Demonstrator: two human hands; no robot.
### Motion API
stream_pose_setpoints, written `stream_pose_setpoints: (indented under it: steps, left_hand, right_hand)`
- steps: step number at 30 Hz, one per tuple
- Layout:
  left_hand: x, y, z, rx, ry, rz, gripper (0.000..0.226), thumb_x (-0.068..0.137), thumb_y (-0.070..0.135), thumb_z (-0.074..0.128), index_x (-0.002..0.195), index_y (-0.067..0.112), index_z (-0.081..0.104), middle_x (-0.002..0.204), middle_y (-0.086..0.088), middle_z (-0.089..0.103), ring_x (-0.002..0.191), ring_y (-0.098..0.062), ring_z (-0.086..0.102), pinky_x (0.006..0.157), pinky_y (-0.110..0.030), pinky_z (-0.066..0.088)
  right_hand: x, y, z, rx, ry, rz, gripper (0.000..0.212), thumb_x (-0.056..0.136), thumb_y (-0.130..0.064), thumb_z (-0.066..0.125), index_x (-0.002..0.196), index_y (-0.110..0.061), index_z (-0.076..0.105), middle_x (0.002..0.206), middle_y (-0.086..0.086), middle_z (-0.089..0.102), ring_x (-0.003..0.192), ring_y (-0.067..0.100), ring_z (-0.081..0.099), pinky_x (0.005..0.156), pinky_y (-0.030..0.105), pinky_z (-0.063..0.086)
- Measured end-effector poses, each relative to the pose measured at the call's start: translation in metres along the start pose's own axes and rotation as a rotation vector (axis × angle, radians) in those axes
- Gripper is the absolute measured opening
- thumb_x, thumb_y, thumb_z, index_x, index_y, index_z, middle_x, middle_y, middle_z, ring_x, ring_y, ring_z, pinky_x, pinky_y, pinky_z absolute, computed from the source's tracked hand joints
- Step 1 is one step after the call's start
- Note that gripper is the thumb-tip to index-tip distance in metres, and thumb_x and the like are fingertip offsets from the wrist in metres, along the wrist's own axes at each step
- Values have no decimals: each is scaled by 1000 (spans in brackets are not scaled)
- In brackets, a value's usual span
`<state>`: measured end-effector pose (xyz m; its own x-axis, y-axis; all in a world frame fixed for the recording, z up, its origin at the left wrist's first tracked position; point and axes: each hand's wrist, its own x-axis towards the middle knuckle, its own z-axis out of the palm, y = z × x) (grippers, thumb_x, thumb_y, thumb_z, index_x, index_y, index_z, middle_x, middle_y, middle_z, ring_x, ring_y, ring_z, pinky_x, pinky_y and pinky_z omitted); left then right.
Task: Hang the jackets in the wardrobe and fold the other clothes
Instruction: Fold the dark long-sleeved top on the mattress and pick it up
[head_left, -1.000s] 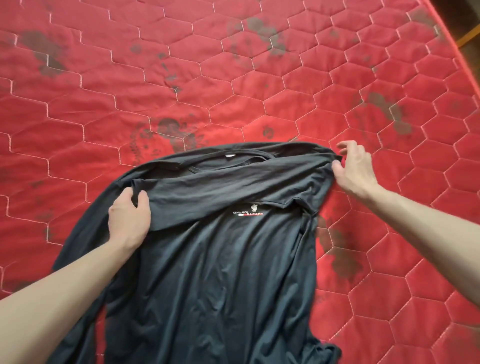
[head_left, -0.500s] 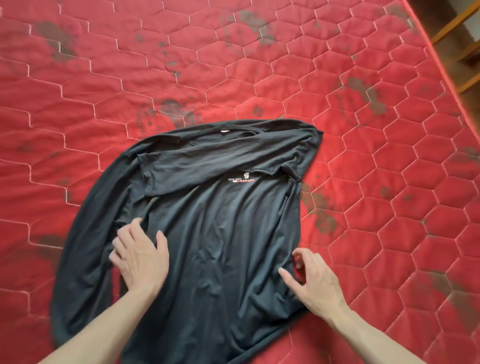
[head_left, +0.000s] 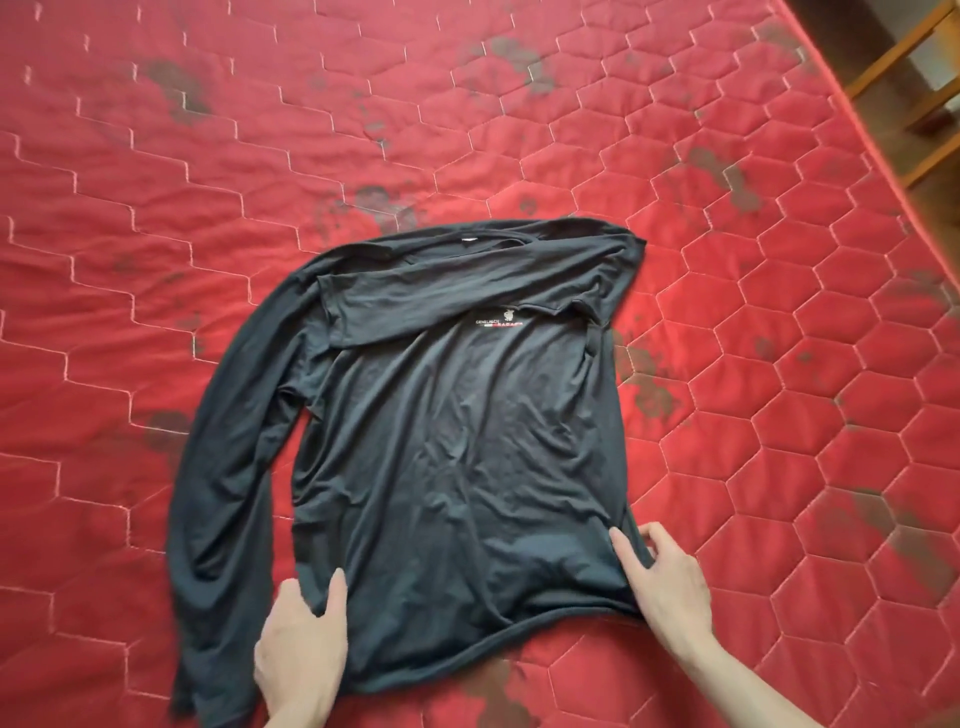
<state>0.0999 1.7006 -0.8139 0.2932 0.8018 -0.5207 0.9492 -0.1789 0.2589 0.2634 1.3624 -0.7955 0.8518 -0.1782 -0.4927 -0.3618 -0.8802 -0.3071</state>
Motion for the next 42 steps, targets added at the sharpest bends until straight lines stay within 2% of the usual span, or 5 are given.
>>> stream_pose_setpoints:
  steps: [12,21,28,36,42]
  left_hand:
    - [-11,-56,-9,-262,-50,-41,41,96,47,69,73,15,58,76,-13,67,84,-40,61,85,-49,51]
    - [-29,-87,-10,-219,-136,12,53,90,45,77,53,10,63,46,-5,47,57,-26,54,64,-39,47]
    - [-38,-83,-15,-146,-228,-13,56,99,49,64,56,14,60,66,-13,57,86,-41,65,79,-43,52]
    - [-13,-58,-49,60,-22,-76,61,102,66,31,84,22,70,114,-19,73,108,-38,69,91,-44,49]
    - [42,-60,-68,-105,290,-124,32,102,37,56,106,6,47,115,-34,60,111,-50,58,87,-60,47]
  right_hand:
    - [-24,70,-15,169,112,153,40,100,-36,69,75,-7,56,68,8,62,79,39,58,73,46,38]
    - [-30,74,-23,-56,124,292,40,105,-47,51,118,-12,66,115,27,70,109,47,64,84,46,45]
    - [-33,69,-26,-128,116,363,52,108,-47,43,123,-4,68,127,30,66,118,47,62,95,49,47]
    - [-22,6,-25,-246,246,70,43,98,-30,67,130,-1,60,127,30,60,118,50,55,97,58,47]
    - [-13,-115,16,-248,146,-389,49,102,-23,63,146,-5,54,153,13,50,140,35,48,107,52,43]
